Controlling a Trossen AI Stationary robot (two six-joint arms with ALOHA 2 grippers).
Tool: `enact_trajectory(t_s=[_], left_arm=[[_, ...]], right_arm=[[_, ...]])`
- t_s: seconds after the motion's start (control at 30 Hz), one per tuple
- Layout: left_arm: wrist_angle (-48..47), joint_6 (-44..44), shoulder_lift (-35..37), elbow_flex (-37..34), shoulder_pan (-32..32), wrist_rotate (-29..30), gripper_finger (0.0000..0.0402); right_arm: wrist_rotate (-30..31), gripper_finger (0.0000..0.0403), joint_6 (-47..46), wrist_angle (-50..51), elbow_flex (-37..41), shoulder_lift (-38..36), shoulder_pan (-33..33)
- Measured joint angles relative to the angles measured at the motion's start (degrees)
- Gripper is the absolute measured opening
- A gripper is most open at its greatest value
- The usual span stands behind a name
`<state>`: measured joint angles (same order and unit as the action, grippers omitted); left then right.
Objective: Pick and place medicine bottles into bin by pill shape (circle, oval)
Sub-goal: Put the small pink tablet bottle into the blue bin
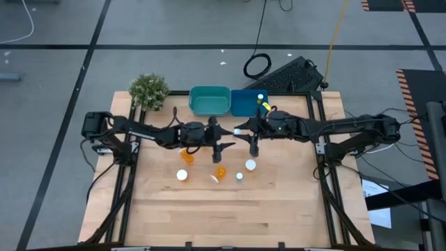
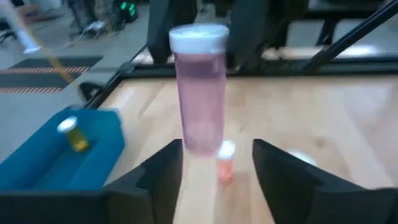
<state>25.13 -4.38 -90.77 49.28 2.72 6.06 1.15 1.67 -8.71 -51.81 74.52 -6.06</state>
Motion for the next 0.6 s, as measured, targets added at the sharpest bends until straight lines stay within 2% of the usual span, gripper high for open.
enact_trajectory(t_s=[0.17,0.3,0.6], left_arm=[[-10.99,-0.48,5.12,0.00,0.00,6.84,0.0247],[-17.01,0.20,7.59,-0.03,0.00,11.10,0.0263],[-18.02,0.39,8.55,0.00,0.00,10.55,0.0246]], right_arm=[[-0.03,0.0120,0.62,0.43,0.00,0.02,-3.54],[-2.73,0.0120,0.73,0.41,0.00,0.04,-7.66],[-2.52,0.0120,2.05,-0.67,0.00,0.56,-19.99]])
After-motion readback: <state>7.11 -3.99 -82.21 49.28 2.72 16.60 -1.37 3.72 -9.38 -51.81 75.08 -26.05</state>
